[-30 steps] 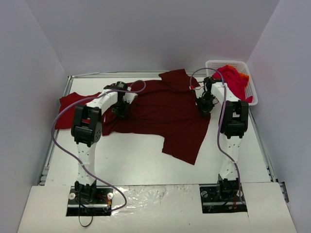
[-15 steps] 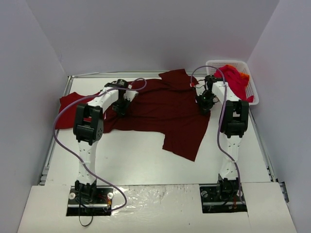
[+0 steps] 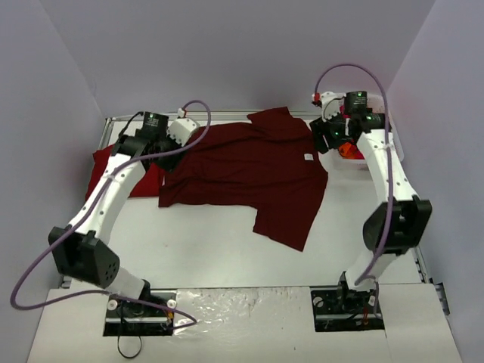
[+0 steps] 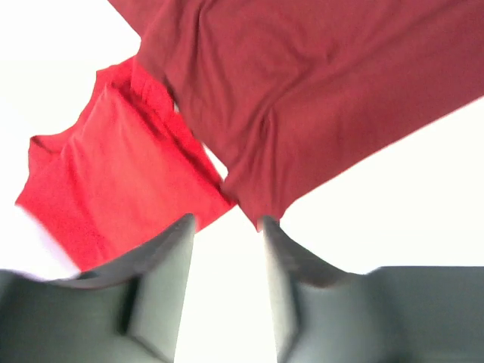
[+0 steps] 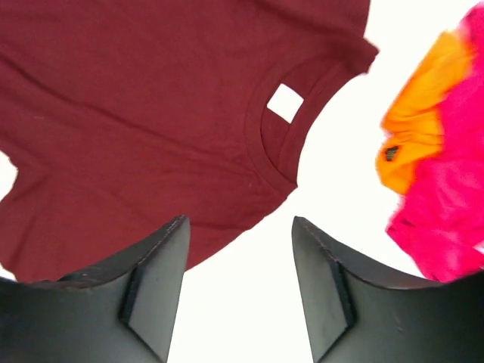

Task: Fold and stack the t-shirts
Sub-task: Grap the side of the flattened tshirt closest away from the robot with both arms

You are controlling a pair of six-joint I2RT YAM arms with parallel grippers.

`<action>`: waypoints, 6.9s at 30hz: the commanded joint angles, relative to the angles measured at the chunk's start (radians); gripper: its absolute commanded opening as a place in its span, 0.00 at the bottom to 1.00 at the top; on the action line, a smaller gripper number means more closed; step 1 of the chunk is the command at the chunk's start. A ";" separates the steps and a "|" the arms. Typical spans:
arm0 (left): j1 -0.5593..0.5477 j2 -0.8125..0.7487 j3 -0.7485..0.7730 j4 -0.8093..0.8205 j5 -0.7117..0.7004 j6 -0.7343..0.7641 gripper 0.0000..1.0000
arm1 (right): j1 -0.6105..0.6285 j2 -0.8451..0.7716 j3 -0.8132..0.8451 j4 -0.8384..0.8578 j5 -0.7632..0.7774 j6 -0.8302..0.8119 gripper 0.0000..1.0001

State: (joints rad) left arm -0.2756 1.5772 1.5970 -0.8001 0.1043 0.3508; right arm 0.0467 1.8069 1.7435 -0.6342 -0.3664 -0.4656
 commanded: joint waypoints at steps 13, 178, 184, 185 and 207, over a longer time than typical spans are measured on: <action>-0.020 -0.157 -0.573 0.206 -0.084 0.192 0.59 | 0.001 -0.184 -0.410 0.093 -0.052 0.004 0.41; 0.003 -0.195 -0.535 -0.048 0.184 0.229 0.02 | 0.633 -0.305 -0.598 -0.485 0.125 -0.176 0.00; 0.004 -0.256 -0.606 -0.068 0.155 0.269 0.02 | 0.602 -0.360 -0.633 -0.525 0.175 -0.157 0.00; 0.004 -0.270 -0.614 -0.070 0.153 0.277 0.02 | 0.581 -0.368 -0.637 -0.535 0.176 -0.159 0.00; 0.007 -0.352 -0.729 0.052 0.058 0.255 0.02 | 0.341 -0.477 -0.585 -0.403 0.205 -0.177 0.00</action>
State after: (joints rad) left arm -0.2737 1.2507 0.8406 -0.7708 0.1730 0.6315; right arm 0.4057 1.3460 1.1213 -1.0439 -0.1818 -0.6472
